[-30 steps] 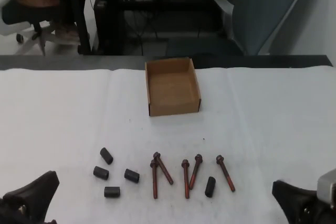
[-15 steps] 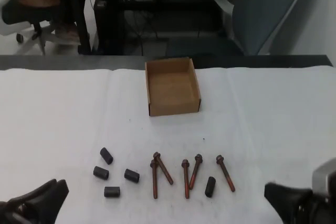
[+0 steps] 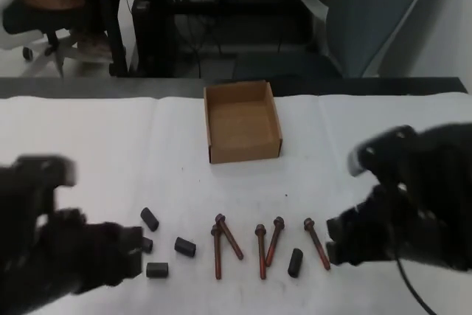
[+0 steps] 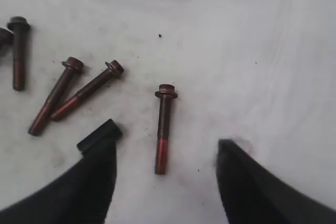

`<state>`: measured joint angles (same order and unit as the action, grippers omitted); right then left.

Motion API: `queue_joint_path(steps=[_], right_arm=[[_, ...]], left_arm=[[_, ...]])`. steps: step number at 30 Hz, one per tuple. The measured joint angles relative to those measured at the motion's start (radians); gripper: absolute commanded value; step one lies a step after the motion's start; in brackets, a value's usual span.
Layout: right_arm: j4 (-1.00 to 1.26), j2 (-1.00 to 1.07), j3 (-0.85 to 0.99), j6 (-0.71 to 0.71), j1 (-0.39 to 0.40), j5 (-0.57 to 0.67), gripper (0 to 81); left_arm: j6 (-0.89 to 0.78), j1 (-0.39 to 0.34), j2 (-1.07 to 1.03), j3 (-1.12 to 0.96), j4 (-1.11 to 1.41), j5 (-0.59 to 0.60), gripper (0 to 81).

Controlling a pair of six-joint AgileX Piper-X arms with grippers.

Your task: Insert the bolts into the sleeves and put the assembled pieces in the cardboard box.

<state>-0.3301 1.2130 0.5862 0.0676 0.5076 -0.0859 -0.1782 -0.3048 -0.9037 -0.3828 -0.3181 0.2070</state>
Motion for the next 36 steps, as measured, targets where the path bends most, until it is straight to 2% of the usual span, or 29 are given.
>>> queue_joint_path(steps=[3,9,15,19,23,36], right_arm=[[-0.070,0.156,0.119,0.000,-0.005,-0.022,53.6],[-0.148,0.361,0.291,-0.002,-0.063,-0.026,53.6],[-0.199,0.496,0.402,-0.033,-0.146,-0.023,53.6],[-0.242,0.565,0.451,-0.081,-0.169,0.040,53.6],[-0.306,0.583,0.463,-0.090,-0.158,0.086,53.6],[-0.371,0.492,0.468,-0.097,-0.103,0.112,53.3]], left_arm=[[0.170,-0.020,-0.215,-0.149,-0.106,0.000,63.3],[0.531,-0.033,-0.487,-0.380,-0.363,-0.007,61.7],[0.801,-0.060,-0.588,-0.476,-0.439,-0.100,61.7],[0.951,-0.105,-0.597,-0.483,-0.447,-0.158,61.7],[1.036,-0.133,-0.608,-0.485,-0.433,-0.191,61.7],[1.100,-0.133,-0.741,-0.493,-0.374,-0.236,61.7]])
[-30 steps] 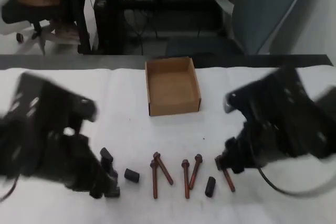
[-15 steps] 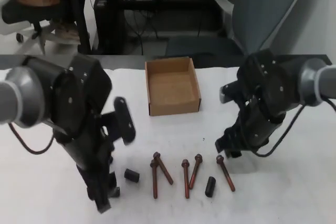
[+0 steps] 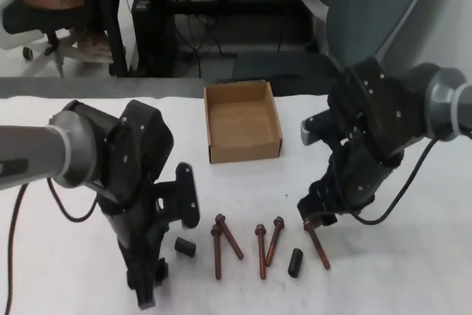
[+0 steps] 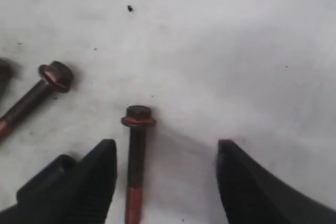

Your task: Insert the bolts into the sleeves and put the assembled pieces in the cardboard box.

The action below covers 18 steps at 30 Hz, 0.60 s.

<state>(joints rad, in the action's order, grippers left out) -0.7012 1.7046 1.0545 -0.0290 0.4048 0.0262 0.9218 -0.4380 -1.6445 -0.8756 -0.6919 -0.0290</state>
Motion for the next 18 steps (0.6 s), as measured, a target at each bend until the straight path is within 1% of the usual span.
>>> queue_joint_path(steps=[5,11,12,14,16,18], right_arm=[[0.026,0.004,0.000,0.000,0.024,0.003,53.3],[0.042,0.039,0.000,-0.011,0.026,-0.010,53.3],[0.042,0.047,0.000,-0.014,0.026,-0.015,51.7],[0.042,0.061,0.000,-0.015,0.026,-0.026,41.4],[0.042,0.077,0.000,-0.018,0.026,-0.026,25.9],[0.040,0.093,0.000,-0.023,0.026,-0.026,13.3]], left_arm=[[0.009,0.000,-0.002,0.001,0.005,-0.015,61.7],[0.033,0.000,-0.001,0.001,0.011,-0.025,61.7],[0.040,0.000,-0.001,0.001,0.013,-0.028,61.7],[0.049,0.000,-0.006,0.001,0.016,-0.045,61.7],[0.052,0.000,-0.008,0.001,0.016,-0.061,61.7],[0.053,0.000,-0.008,0.001,0.018,-0.072,61.7]])
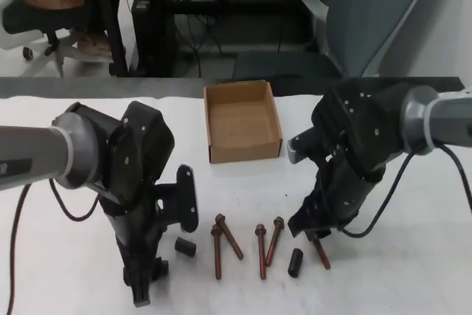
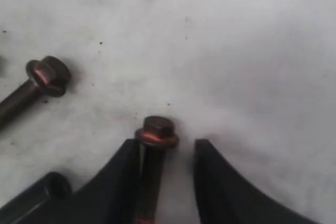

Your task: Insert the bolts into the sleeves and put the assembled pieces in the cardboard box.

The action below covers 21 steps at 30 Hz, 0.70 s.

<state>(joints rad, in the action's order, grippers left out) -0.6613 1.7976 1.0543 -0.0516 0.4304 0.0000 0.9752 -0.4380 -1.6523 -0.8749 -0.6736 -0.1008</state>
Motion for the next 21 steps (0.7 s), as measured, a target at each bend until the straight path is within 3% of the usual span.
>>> queue_joint_path(steps=[2,8,15,17,21], right_arm=[[0.000,0.015,0.000,0.000,0.000,0.000,0.7],[-0.002,0.015,0.001,0.000,0.000,0.000,0.3],[-0.002,0.015,0.001,0.000,0.000,0.000,0.3],[-0.002,0.015,0.001,0.000,0.000,0.000,0.3],[-0.002,0.015,0.001,0.000,0.000,0.000,0.3]], left_arm=[[0.008,0.000,0.000,0.000,0.008,-0.003,61.7],[0.020,0.000,0.000,0.000,0.034,-0.006,61.7],[0.020,0.000,-0.002,0.000,0.027,0.085,60.9],[0.020,0.000,-0.010,0.000,0.027,0.089,51.0],[0.023,0.000,-0.028,0.000,0.018,0.101,19.7]])
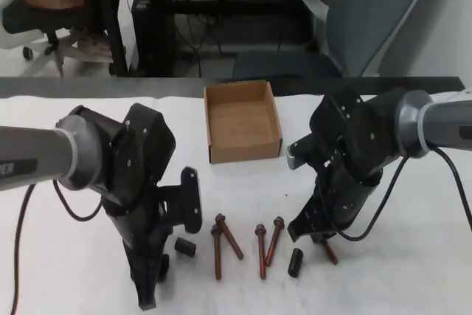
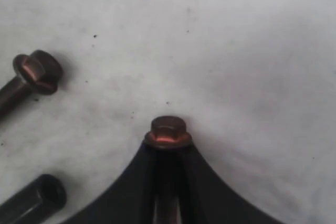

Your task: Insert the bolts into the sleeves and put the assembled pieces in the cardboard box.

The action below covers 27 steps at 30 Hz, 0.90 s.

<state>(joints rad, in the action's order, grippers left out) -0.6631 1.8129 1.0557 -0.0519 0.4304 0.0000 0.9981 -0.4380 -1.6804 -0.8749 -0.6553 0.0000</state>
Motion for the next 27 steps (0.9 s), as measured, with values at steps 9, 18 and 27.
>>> queue_joint_path(steps=[9,18,27], right_arm=[[-0.003,-0.012,-0.004,-0.009,0.003,0.000,0.3],[0.096,-0.296,-0.096,0.012,0.009,0.115,0.3],[0.561,-0.752,-0.351,0.067,0.126,0.198,0.3]], left_arm=[[-0.152,-0.003,-0.010,-0.008,-0.001,0.006,1.8],[-0.473,-0.001,0.207,0.081,0.203,0.312,1.8],[-0.945,-0.069,0.598,0.498,0.889,0.379,1.8]])
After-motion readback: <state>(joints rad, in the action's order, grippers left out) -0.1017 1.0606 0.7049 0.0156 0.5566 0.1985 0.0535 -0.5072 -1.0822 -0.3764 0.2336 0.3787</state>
